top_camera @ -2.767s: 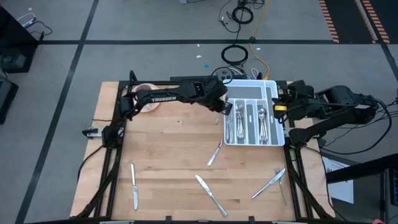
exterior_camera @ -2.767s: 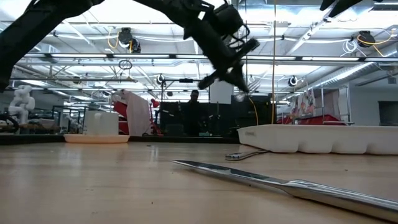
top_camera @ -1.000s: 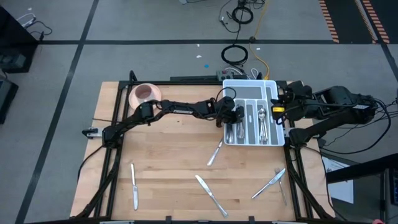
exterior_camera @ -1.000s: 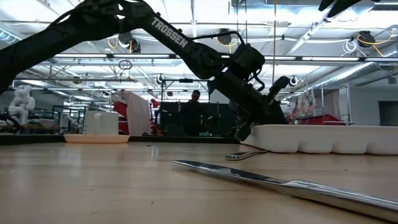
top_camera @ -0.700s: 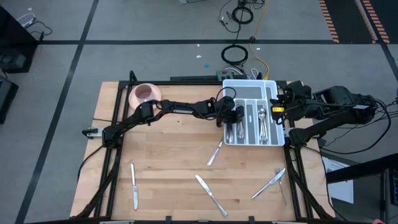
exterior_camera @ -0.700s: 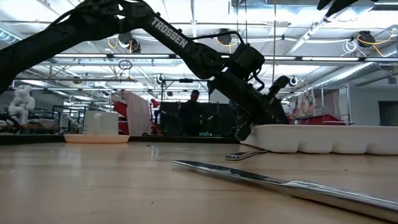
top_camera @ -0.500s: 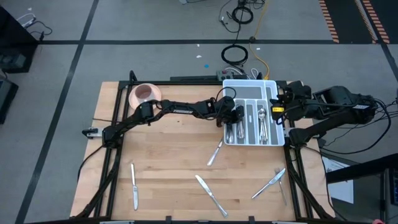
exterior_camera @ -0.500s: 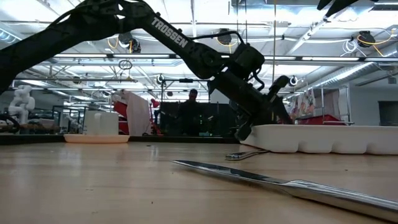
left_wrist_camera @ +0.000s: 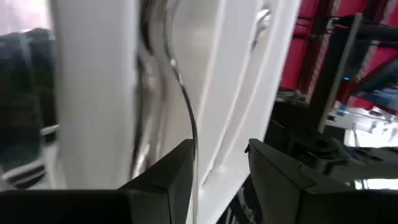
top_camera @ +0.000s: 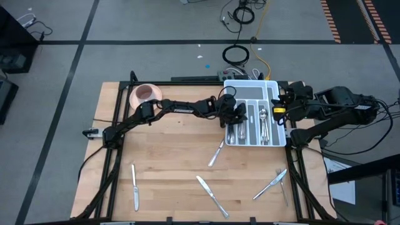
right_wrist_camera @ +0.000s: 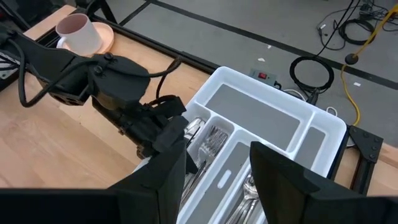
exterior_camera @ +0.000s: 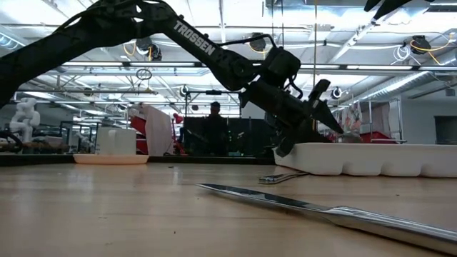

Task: Sort silverware
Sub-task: Put the silver fork into the white silverware tray, then put the silver table knife into the white silverware tray

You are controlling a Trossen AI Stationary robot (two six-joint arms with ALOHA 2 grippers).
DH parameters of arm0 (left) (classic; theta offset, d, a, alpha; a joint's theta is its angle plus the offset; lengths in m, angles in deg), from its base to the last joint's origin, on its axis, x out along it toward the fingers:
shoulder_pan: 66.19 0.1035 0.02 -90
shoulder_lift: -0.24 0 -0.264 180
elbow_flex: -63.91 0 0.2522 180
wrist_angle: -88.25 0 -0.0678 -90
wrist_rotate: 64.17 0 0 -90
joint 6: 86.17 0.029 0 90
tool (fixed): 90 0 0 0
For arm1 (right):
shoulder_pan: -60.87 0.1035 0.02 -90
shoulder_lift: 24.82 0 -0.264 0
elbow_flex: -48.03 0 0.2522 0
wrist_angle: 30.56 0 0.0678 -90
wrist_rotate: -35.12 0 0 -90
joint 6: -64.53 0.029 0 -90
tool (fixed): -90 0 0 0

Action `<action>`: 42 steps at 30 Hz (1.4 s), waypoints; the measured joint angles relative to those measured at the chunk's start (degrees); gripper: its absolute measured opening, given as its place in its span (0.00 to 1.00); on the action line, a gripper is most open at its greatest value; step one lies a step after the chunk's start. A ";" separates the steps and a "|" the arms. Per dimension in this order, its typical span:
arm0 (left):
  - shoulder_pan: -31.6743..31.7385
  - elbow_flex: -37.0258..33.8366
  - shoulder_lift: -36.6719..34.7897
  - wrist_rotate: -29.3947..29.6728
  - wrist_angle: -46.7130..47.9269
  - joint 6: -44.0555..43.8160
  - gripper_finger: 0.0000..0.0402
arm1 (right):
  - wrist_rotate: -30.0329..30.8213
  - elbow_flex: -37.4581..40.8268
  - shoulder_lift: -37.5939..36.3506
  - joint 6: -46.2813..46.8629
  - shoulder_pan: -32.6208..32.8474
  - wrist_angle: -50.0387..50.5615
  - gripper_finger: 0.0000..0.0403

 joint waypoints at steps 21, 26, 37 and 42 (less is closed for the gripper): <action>0.12 0.10 -7.61 -21.97 -1.06 7.68 0.39 | -3.36 0.02 -0.22 -4.64 0.00 -0.04 0.42; -0.01 0.09 -14.75 -27.09 0.25 18.56 0.39 | -11.93 0.06 0.22 -10.74 0.00 0.08 0.42; -0.84 0.09 -36.68 -36.81 26.30 50.21 0.39 | -43.69 24.14 7.33 -17.96 9.92 -19.41 0.42; -0.76 0.09 -44.72 -26.90 35.67 60.09 0.39 | -46.66 31.61 11.10 -12.09 16.98 -16.57 0.42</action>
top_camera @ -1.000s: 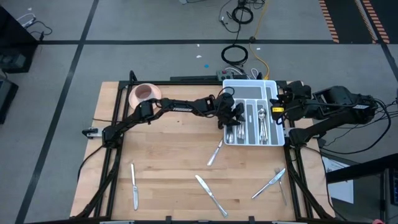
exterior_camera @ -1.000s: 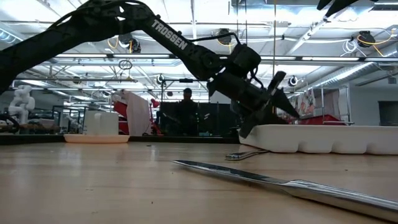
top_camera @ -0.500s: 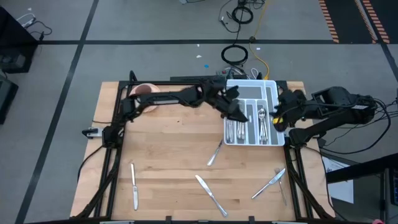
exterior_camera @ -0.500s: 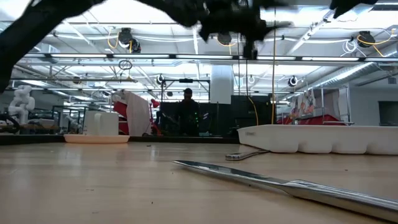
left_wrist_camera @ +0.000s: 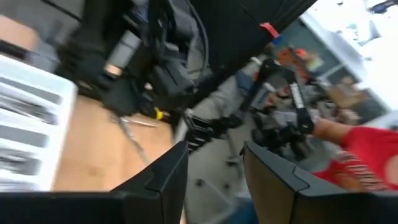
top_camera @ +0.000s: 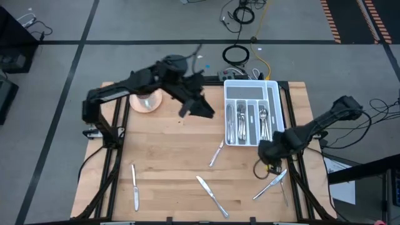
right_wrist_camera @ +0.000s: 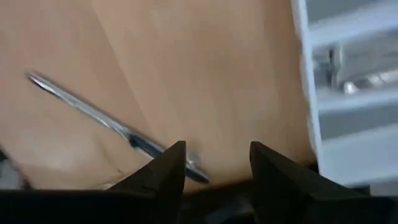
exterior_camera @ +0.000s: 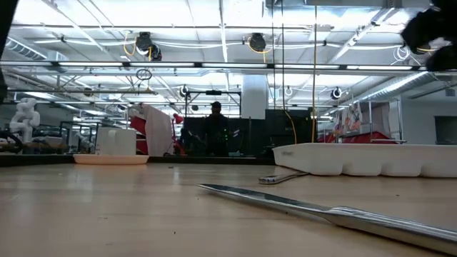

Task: Sort silverware
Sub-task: Put the silver table knife into the white silverware tray

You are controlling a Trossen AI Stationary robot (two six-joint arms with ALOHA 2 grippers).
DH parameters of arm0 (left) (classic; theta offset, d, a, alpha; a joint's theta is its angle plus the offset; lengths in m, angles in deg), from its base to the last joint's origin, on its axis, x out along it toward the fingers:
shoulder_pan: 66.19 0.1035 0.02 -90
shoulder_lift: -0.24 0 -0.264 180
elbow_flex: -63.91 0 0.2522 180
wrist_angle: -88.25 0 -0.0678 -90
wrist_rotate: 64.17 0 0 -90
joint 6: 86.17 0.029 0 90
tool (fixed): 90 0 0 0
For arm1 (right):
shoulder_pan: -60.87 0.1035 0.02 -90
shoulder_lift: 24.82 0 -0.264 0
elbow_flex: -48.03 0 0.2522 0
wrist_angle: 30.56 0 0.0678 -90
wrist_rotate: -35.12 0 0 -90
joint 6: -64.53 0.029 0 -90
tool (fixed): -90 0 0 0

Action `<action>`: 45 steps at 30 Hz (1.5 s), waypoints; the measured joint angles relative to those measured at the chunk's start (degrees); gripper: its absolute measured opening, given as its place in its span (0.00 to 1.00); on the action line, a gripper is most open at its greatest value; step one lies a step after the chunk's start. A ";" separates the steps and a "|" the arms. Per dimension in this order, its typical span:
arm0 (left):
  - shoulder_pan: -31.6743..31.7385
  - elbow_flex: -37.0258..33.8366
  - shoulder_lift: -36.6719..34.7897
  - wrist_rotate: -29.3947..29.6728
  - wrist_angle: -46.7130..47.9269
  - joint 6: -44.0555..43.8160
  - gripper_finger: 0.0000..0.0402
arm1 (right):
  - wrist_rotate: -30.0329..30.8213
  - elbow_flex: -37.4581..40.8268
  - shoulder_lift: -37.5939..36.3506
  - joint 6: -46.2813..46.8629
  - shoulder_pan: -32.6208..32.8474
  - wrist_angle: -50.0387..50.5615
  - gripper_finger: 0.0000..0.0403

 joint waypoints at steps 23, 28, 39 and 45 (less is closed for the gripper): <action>-0.22 -0.09 -5.44 16.18 15.35 6.07 0.39 | 0.39 4.91 11.74 -4.07 21.83 -22.46 0.53; -0.22 -0.09 -5.44 17.23 15.33 6.09 0.39 | 0.17 4.91 18.79 -5.83 22.45 -24.83 0.57; -0.22 -0.09 -5.44 17.26 15.24 6.03 0.39 | 1.51 4.60 26.60 -10.17 24.12 -29.27 0.50; -0.22 -0.09 -5.44 18.29 15.41 6.07 0.39 | -0.31 4.17 29.86 -11.27 24.46 -28.94 0.30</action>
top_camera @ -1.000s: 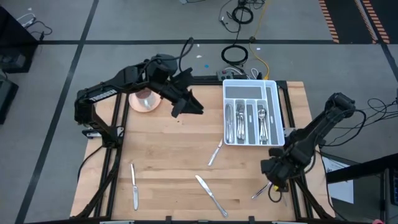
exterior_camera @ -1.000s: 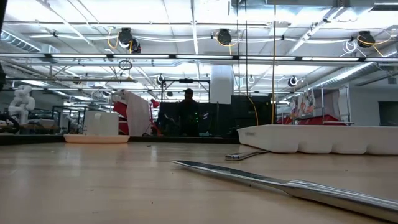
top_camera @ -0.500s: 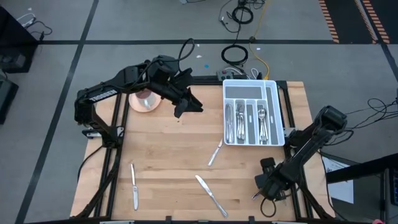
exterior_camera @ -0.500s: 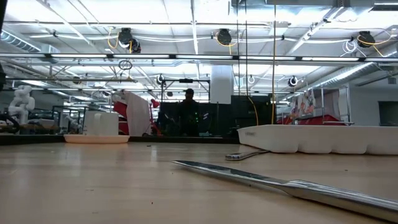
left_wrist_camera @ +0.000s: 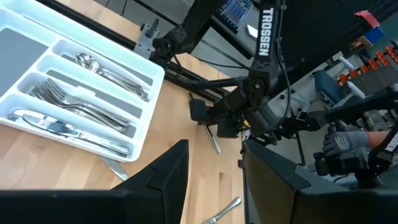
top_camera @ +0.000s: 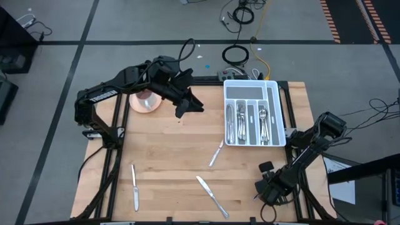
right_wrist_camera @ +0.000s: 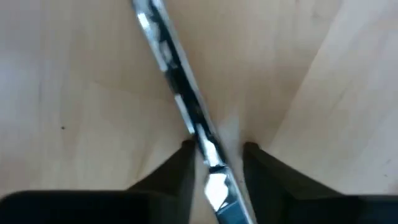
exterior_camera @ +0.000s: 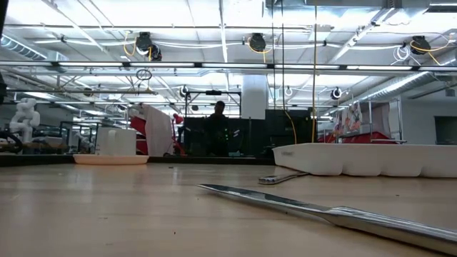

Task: Sort silverware
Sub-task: Put the silver table knife into the white silverware tray

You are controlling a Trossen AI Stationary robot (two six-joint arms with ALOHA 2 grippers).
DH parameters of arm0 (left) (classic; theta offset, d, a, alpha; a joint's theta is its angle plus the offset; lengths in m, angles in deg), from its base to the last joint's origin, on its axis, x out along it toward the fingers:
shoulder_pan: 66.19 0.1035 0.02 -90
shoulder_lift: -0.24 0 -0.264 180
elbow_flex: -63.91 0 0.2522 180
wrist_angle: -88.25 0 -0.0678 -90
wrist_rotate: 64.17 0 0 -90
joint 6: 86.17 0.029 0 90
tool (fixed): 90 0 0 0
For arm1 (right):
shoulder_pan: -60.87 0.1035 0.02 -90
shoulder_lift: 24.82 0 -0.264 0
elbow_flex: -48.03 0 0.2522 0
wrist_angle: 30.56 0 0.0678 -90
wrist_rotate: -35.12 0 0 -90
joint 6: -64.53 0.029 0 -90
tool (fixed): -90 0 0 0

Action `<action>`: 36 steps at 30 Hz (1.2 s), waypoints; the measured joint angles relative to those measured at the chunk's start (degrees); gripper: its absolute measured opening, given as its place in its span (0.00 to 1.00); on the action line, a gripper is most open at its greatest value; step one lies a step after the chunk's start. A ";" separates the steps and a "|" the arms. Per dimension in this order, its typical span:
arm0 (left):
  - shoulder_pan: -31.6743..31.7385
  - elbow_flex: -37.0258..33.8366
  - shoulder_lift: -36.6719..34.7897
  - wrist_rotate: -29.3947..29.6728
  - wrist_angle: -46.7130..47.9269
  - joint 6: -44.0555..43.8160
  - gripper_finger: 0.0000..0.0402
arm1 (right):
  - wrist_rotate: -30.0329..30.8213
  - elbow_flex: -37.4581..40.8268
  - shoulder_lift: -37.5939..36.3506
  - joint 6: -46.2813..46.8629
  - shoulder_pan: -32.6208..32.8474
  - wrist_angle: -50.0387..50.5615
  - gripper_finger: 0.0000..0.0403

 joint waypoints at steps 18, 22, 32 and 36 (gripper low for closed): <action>0.00 0.00 0.00 0.46 2.73 0.38 0.39 | -0.74 -5.80 1.09 1.48 -0.65 4.92 0.00; 0.13 0.00 0.00 0.56 4.90 1.63 0.39 | -0.31 -9.08 1.14 1.70 -1.90 5.22 0.00; 0.13 0.00 0.00 0.63 10.76 5.15 0.39 | 9.65 -16.45 0.99 -1.63 -8.93 12.56 0.00; 0.15 0.00 -0.23 1.45 13.59 7.64 0.39 | 14.01 -19.12 0.83 -9.45 -15.31 17.51 0.00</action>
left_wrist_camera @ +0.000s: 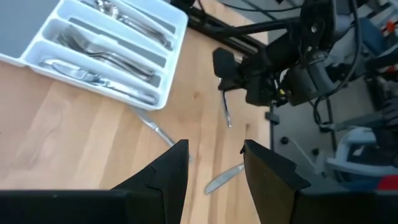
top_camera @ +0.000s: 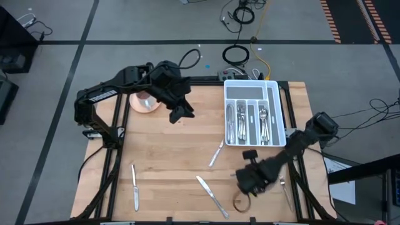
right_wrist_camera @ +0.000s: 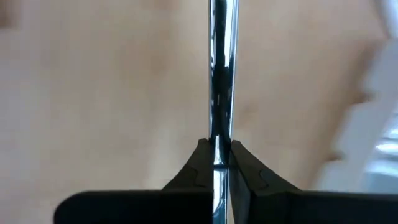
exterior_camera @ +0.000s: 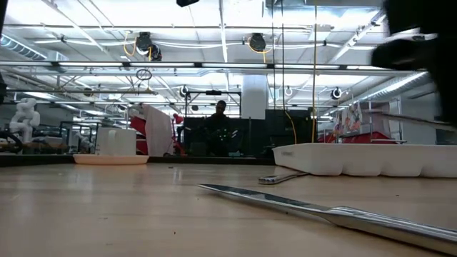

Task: Sort silverware
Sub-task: Put the silver table knife into the white silverware tray

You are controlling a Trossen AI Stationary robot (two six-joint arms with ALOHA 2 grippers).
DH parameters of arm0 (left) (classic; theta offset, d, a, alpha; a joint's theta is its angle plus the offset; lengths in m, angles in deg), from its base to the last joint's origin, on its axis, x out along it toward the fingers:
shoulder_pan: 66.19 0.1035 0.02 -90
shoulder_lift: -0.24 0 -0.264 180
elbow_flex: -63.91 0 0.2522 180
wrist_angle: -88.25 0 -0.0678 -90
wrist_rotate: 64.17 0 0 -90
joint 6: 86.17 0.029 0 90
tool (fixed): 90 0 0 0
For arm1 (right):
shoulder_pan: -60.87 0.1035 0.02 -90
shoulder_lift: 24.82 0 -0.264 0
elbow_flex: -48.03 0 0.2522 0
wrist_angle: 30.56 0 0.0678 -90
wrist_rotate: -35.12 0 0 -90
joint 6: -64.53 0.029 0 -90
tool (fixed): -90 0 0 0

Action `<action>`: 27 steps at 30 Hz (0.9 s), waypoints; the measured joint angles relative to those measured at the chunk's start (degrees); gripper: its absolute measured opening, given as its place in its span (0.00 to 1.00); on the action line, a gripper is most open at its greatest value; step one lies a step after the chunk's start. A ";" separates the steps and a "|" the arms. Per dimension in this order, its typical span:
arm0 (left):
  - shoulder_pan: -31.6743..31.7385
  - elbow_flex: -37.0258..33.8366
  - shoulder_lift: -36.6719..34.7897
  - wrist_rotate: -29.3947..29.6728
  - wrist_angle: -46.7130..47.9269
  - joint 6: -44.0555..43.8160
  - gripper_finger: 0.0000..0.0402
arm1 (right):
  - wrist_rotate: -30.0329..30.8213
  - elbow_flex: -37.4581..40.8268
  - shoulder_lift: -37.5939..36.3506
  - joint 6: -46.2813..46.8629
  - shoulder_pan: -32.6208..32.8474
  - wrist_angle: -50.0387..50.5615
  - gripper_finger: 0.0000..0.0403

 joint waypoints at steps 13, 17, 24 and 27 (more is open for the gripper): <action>0.02 0.00 -1.97 3.65 2.90 1.46 0.39 | 8.09 -3.43 -0.42 -39.05 -24.31 4.61 0.00; 0.02 0.00 -3.32 5.79 3.70 1.69 0.39 | 10.34 -3.80 -2.85 -56.20 -30.47 5.70 0.00; 0.02 0.00 -5.62 10.58 3.75 1.41 0.39 | 16.88 -3.80 -7.24 -89.09 -40.73 7.40 0.00; 0.02 0.00 -6.15 12.77 3.73 1.32 0.39 | 16.92 -3.80 -7.96 -101.30 -44.13 7.64 0.00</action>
